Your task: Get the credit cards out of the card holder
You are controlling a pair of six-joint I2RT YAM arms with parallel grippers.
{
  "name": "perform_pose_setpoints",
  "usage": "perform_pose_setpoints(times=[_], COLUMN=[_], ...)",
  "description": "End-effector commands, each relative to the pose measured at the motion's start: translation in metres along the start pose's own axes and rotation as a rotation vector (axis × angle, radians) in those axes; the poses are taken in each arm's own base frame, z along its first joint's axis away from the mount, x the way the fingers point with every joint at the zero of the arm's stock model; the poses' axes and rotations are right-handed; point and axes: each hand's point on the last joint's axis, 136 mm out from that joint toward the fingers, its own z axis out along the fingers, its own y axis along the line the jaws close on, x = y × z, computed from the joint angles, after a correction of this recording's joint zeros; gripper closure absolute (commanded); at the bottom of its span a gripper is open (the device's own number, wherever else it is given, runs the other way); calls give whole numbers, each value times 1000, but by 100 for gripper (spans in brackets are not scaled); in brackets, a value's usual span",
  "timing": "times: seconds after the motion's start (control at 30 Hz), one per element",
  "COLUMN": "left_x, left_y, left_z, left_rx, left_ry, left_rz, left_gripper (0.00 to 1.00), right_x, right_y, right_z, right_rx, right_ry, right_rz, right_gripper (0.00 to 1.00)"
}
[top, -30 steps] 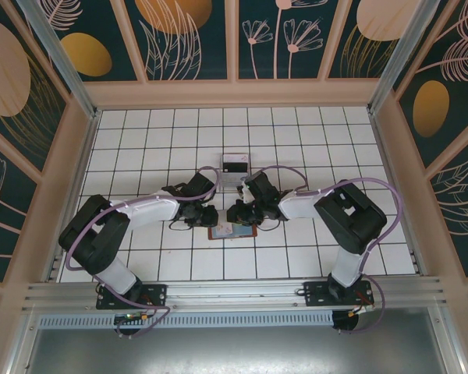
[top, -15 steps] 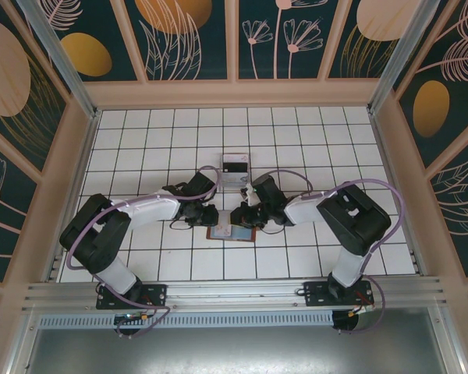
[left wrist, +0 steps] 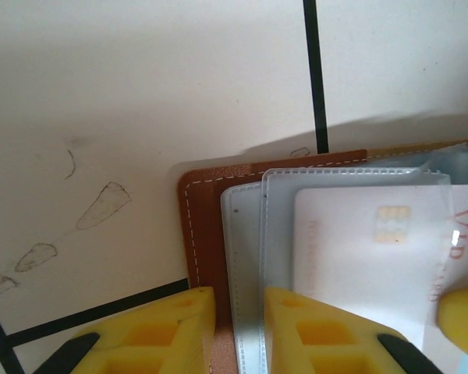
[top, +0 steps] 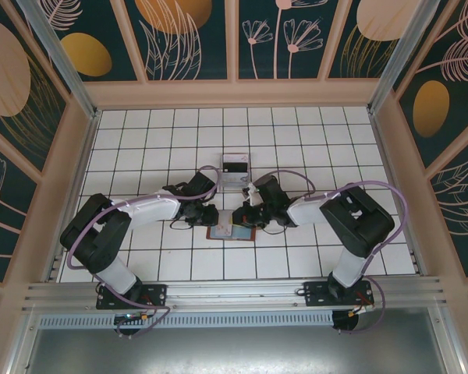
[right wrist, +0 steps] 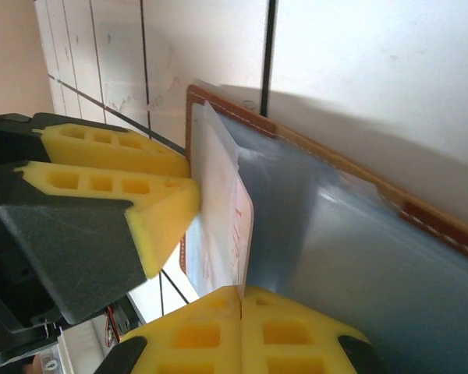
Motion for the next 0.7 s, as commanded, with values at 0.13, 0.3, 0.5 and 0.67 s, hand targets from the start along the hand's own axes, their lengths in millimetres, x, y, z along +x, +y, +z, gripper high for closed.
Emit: perform_pose_setpoints(times=[0.13,0.3,0.5,0.67], left_x=[30,30,31,31], left_y=[38,37,36,34], left_z=[17,16,14,10], left_rx=[-146,-144,-141,-127], left_ry=[101,102,100,91], left_rz=[-5,-6,-10,-18], left_gripper=[75,75,75,75], right_x=[7,6,4,-2], right_y=[-21,-23,-24,-20], right_z=[-18,-27,-40,-51], right_rx=[69,91,131,170], right_ry=[-14,-28,-46,-67], right_rz=[36,37,30,5], right_gripper=[96,96,96,96])
